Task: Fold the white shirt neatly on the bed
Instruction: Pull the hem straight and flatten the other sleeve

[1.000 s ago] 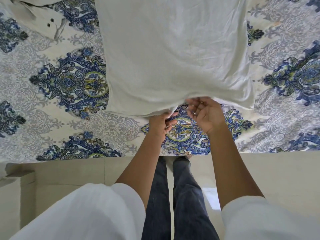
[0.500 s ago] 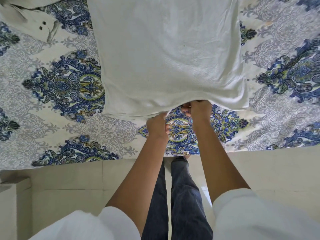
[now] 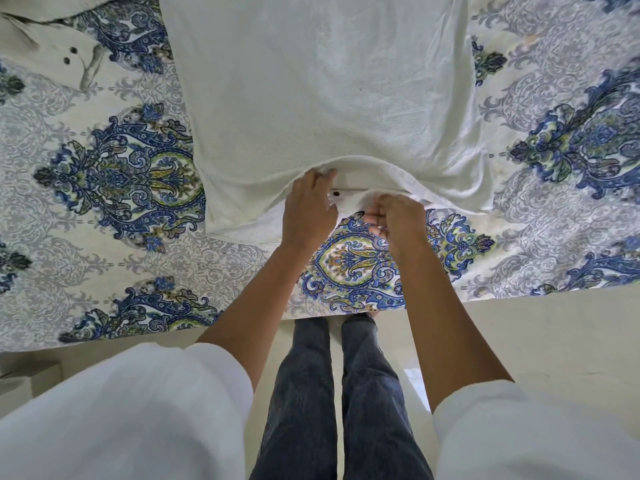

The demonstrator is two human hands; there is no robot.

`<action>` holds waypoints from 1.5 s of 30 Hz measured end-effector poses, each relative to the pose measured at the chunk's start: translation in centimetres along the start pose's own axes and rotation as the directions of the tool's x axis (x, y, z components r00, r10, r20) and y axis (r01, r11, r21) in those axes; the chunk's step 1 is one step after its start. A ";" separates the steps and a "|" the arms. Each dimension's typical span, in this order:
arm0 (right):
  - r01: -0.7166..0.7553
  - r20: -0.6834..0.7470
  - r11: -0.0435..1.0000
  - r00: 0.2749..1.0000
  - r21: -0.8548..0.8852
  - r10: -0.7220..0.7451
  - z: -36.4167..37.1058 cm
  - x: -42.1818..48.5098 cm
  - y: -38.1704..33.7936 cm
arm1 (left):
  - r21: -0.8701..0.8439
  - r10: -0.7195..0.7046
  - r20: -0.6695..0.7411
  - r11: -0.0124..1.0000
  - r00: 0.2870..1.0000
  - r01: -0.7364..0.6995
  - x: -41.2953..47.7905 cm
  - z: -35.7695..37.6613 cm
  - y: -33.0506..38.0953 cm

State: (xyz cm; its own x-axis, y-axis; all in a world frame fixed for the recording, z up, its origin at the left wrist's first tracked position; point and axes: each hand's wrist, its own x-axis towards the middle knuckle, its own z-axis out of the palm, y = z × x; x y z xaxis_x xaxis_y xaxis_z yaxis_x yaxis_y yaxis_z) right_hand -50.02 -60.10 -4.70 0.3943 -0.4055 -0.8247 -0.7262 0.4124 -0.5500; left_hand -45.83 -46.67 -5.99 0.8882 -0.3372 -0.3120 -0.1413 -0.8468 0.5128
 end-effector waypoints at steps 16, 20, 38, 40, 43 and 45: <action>-0.139 0.021 0.590 0.979 0.795 0.203 -1.8 0.9 1.8 | 0.294 0.454 -0.112 0.865 0.884 -0.407 -2.2 2.8 -2.1; 0.012 -0.176 0.649 0.966 0.761 0.189 -5.5 2.8 1.2 | 0.451 0.571 -0.067 0.749 0.818 -0.485 -2.2 2.8 -2.0; 0.278 -0.626 0.945 0.709 -0.175 -0.324 -10.0 5.8 0.1 | 0.164 0.591 0.099 0.784 0.801 -0.598 -0.6 5.2 0.8; 0.348 -0.603 0.927 0.713 -0.140 -0.358 -10.9 6.0 0.1 | 0.151 0.585 0.087 0.792 0.806 -0.592 -0.6 5.6 1.1; 0.387 -0.498 0.900 0.751 -0.200 -0.434 -11.3 5.8 0.1 | 0.146 0.569 0.086 0.805 0.818 -0.575 -0.7 6.1 0.9; 0.387 -0.482 0.898 0.758 -0.212 -0.440 -12.1 5.8 0.0 | 0.147 0.565 0.081 0.808 0.821 -0.571 -0.8 6.1 0.8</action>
State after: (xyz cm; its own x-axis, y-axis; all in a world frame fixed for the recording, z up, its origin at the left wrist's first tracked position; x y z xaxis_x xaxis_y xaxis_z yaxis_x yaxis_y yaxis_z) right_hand -54.54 -72.29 -7.91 0.3470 -0.8818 -0.3194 -0.6185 0.0408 -0.7847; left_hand -49.36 -49.57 -10.25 0.6139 -0.7888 -0.0308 -0.6856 -0.5521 0.4744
